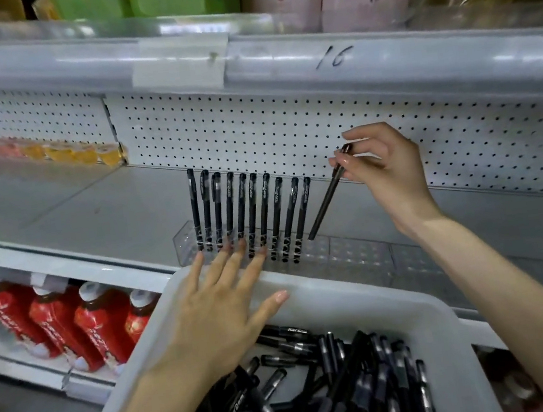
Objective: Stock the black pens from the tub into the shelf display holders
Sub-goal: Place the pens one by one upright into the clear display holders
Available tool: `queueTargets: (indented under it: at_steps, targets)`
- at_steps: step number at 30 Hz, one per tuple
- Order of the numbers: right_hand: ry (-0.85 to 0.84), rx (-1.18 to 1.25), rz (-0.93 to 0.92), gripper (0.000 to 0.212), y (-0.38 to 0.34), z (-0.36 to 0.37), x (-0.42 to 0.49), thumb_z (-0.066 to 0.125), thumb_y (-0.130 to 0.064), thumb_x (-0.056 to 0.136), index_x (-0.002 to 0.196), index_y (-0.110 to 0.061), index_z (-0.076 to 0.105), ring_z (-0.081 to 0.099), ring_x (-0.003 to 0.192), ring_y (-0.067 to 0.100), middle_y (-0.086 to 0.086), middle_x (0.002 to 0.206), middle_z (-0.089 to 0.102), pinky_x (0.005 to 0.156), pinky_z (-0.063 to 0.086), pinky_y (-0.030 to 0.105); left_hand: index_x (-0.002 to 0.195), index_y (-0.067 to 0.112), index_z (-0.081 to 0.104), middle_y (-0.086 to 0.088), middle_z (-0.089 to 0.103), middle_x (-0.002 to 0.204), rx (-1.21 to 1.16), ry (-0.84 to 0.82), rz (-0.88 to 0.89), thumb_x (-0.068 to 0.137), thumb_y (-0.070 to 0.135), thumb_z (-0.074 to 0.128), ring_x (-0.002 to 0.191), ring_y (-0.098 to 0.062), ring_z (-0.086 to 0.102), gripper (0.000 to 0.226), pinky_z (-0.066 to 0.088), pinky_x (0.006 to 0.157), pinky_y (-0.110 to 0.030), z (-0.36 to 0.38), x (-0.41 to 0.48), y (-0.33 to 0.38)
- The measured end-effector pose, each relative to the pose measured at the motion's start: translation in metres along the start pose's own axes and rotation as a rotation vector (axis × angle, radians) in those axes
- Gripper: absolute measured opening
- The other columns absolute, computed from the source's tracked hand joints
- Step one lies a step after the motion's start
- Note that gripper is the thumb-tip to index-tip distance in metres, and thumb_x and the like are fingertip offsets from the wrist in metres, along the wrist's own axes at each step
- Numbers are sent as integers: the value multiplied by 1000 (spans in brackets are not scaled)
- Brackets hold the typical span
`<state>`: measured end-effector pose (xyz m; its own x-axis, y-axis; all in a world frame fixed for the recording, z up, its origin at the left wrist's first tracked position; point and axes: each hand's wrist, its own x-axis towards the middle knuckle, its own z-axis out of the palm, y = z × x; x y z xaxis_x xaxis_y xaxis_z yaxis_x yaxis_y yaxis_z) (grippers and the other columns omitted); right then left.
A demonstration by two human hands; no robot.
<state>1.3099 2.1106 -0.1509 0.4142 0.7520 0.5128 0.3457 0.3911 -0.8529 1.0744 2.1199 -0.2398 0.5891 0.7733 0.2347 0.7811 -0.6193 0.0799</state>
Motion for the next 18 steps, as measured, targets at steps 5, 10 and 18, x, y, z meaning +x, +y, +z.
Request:
queueTargets:
  at_steps: [5,10,18]
  targets:
    - [-98,-123,-11,29,9,3,-2,67,-2,83,98,-24,56,67,95,22,13,97,69,91,52,42,149,33,16,3,14,155,-15,26,15,90,71,1,144,-14,7,72,1,113,-41,7,1,-1]
    - [-184,-218,-22,33,13,4,-7,67,-6,85,103,-29,52,66,96,14,3,94,71,99,47,38,146,33,8,4,12,155,-49,77,28,86,74,-6,144,-13,-1,74,-7,114,-41,13,2,-2]
    - [-278,-286,-8,37,5,6,-5,64,-6,88,114,-26,47,66,94,6,-5,96,69,99,46,27,147,30,22,2,22,153,-21,78,36,92,71,6,144,-17,10,71,1,112,-43,16,2,-2]
